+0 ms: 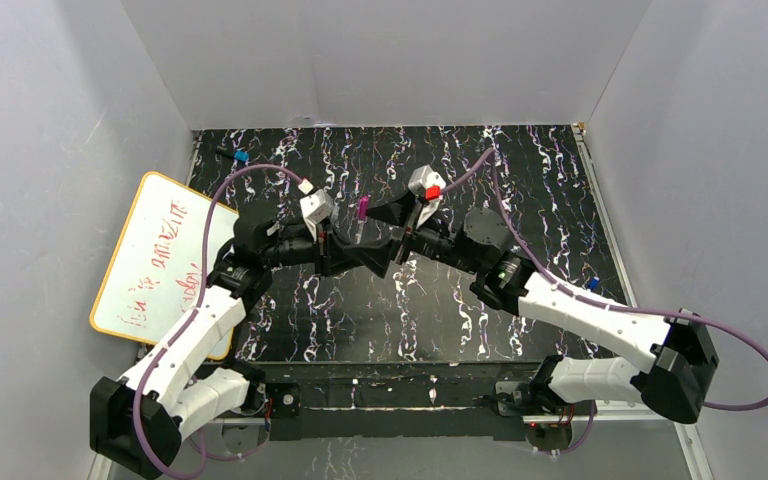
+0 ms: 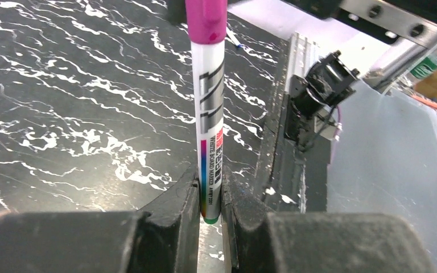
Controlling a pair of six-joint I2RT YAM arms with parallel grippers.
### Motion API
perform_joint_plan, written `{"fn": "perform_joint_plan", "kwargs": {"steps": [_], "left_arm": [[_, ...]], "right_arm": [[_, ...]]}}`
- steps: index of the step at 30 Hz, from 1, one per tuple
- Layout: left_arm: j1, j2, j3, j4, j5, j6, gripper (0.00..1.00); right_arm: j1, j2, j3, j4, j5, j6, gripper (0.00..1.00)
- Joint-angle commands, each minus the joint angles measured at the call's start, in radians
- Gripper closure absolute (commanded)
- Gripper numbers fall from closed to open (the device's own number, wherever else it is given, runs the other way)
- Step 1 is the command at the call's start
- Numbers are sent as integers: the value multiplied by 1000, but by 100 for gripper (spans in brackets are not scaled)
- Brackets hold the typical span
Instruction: Insert the pens into the pen caps
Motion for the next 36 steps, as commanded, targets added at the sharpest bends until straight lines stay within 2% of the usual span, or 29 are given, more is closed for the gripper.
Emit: {"fn": "perform_joint_plan", "kwargs": {"steps": [1, 9, 12, 20, 25, 32, 36], "left_arm": [[0, -57, -29, 62, 130, -44, 100], [0, -53, -64, 128, 156, -84, 100], [0, -53, -65, 126, 157, -84, 100], [0, -54, -69, 116, 146, -77, 100], [0, -52, -68, 108, 139, -70, 100], [0, -50, -67, 98, 134, -63, 100], [0, -51, -65, 95, 130, -61, 100]], "right_arm": [[-32, 37, 63, 85, -58, -41, 1], [-82, 73, 104, 96, -103, -25, 2], [-94, 85, 112, 108, -119, -12, 6], [-98, 114, 154, 108, -159, 11, 35], [-97, 118, 168, 106, -173, 14, 42], [-98, 117, 178, 100, -183, 19, 60], [-98, 119, 188, 89, -187, 20, 62]]}}
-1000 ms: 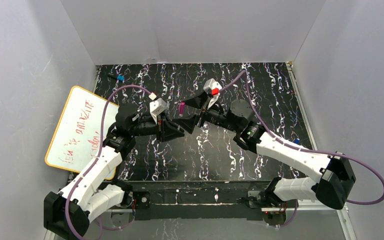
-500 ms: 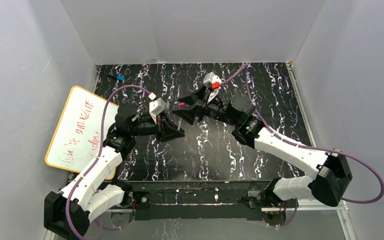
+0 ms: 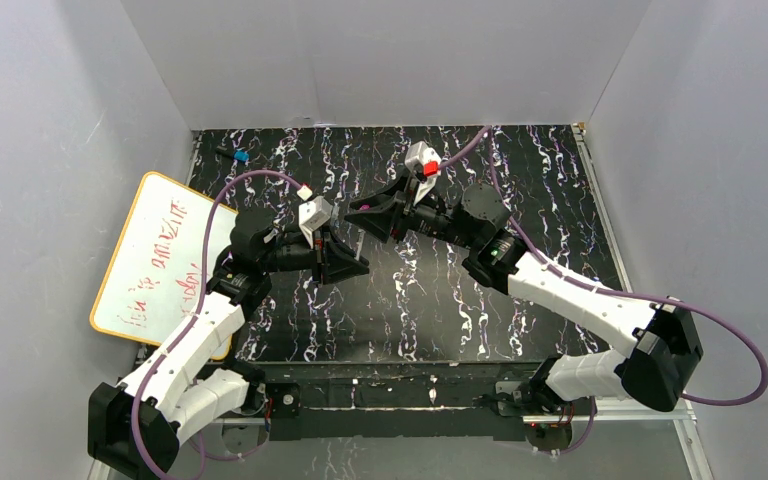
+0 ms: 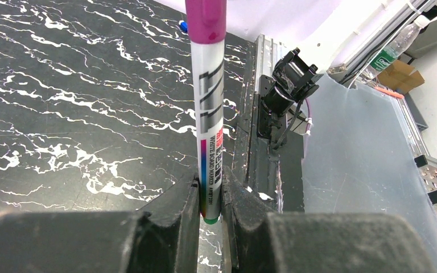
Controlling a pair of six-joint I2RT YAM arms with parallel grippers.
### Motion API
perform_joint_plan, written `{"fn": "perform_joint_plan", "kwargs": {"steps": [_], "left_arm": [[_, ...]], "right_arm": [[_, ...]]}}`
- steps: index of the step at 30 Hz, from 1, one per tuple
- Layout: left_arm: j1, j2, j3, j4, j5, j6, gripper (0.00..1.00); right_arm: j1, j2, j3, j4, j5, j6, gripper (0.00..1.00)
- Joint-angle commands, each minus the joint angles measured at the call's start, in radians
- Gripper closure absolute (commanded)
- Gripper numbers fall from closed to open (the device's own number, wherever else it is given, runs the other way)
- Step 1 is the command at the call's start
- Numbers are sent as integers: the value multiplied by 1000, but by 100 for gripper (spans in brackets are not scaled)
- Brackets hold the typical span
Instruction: Insert the pens into the pen caps
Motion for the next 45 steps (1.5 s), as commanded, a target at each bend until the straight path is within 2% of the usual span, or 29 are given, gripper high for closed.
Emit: {"fn": "perform_joint_plan", "kwargs": {"steps": [1, 4, 7, 8, 17, 28, 37, 45], "left_arm": [[0, -7, -7, -6, 9, 15, 100], [0, -5, -5, -8, 7, 17, 100], [0, -6, -4, -10, 4, 20, 100], [0, -8, -4, -10, 3, 21, 100], [1, -25, 13, -53, -18, 65, 100], [20, -47, 94, -93, -22, 102, 100], [49, -32, 110, 102, 17, -46, 100], [51, 0, 137, 187, 39, -101, 100]], "right_arm": [[-4, 0, 60, 34, -16, 3, 65], [-4, 5, 69, 22, -23, 3, 77], [-4, 9, 74, 9, -29, 3, 96], [-5, 10, 78, 4, -33, 3, 99], [-4, 26, 92, -55, -73, -4, 99], [-5, -16, -13, -141, -80, -19, 99], [-2, -14, -114, -31, -94, 57, 99], [15, 21, -132, 15, -102, 92, 99]]}}
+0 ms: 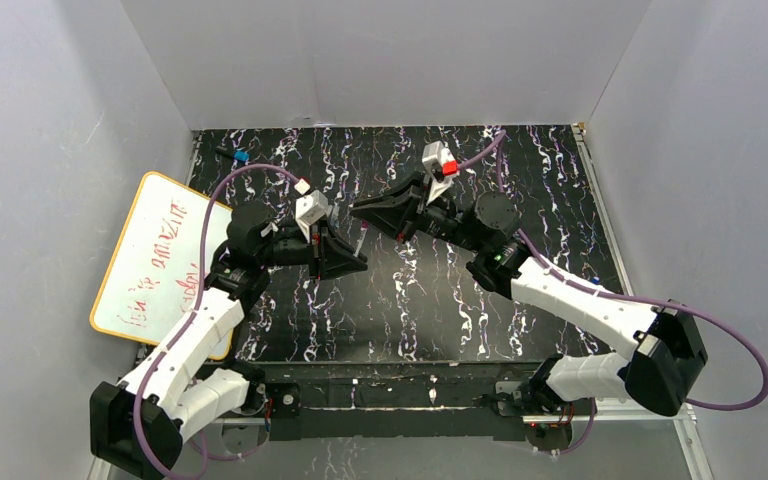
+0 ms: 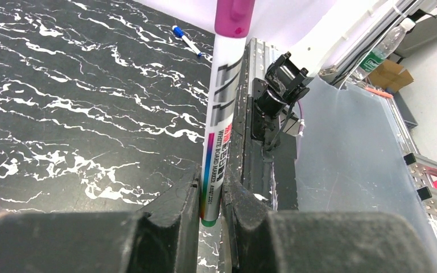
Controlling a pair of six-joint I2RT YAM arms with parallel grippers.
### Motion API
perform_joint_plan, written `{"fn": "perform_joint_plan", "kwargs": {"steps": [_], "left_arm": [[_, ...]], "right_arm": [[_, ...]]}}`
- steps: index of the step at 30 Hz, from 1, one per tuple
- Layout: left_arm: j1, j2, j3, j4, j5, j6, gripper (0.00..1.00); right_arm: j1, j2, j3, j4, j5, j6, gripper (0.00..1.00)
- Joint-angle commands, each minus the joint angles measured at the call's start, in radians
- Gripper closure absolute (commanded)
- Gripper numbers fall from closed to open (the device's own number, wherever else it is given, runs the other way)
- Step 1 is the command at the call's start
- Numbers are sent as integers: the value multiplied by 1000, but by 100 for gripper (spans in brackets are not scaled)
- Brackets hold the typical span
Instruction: Insert the pens into the pen caps
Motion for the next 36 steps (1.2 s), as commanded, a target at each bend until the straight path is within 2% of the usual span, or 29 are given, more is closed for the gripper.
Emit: {"fn": "perform_joint_plan", "kwargs": {"steps": [1, 5, 9, 27, 36], "left_arm": [[18, -10, 98, 208, 3, -94, 100], [22, -10, 114, 195, 6, -87, 100], [34, -23, 144, 104, 3, -18, 100], [75, -10, 212, 85, 15, -10, 100], [87, -8, 220, 75, 19, -1, 100]], "right_arm": [[32, 49, -65, -119, -84, -11, 99], [44, 56, -74, -125, -72, -12, 99], [53, 58, -89, -133, -70, -11, 99], [112, 97, -143, -174, -88, -20, 99], [121, 124, -127, -287, -165, -50, 99]]}}
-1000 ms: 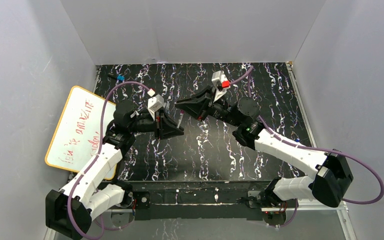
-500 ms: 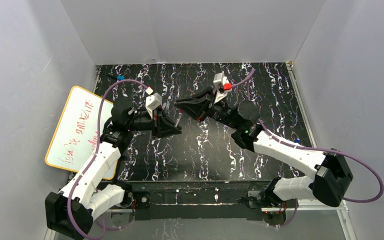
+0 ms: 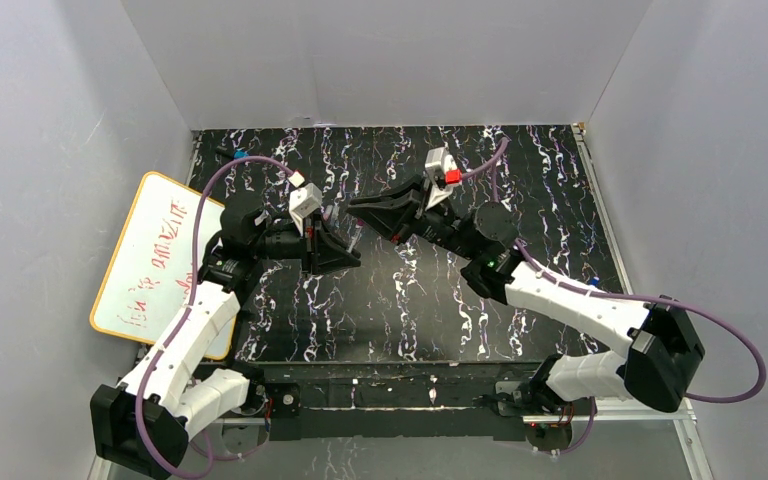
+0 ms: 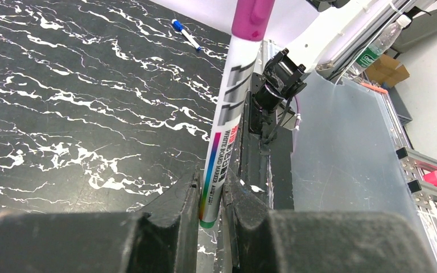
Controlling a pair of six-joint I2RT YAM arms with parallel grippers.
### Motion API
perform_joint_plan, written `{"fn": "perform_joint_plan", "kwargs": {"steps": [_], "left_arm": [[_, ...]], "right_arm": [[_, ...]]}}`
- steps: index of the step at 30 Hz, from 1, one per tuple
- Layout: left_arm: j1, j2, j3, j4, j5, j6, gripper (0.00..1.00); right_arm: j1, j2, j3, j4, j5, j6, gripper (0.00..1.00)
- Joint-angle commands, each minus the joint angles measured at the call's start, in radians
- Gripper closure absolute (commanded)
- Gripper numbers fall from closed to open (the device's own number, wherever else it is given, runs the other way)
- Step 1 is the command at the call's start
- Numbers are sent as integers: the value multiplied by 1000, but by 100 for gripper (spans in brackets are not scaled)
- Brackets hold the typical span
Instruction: Insert the pens into the pen caps
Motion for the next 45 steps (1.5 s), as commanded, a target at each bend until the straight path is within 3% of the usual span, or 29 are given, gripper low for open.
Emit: {"fn": "perform_joint_plan", "kwargs": {"steps": [1, 15, 28, 45], "left_arm": [[29, -27, 141, 194, -53, -47, 100], [35, -48, 143, 144, -66, -12, 100], [62, -59, 191, 84, -73, 25, 100], [78, -74, 240, 6, -71, 67, 100]], "right_arm": [[75, 98, -75, -447, -258, -50, 99], [77, 147, 54, -818, -267, -176, 99], [105, 181, 32, -908, -305, -139, 99], [107, 256, 170, -1243, -356, -212, 99]]}}
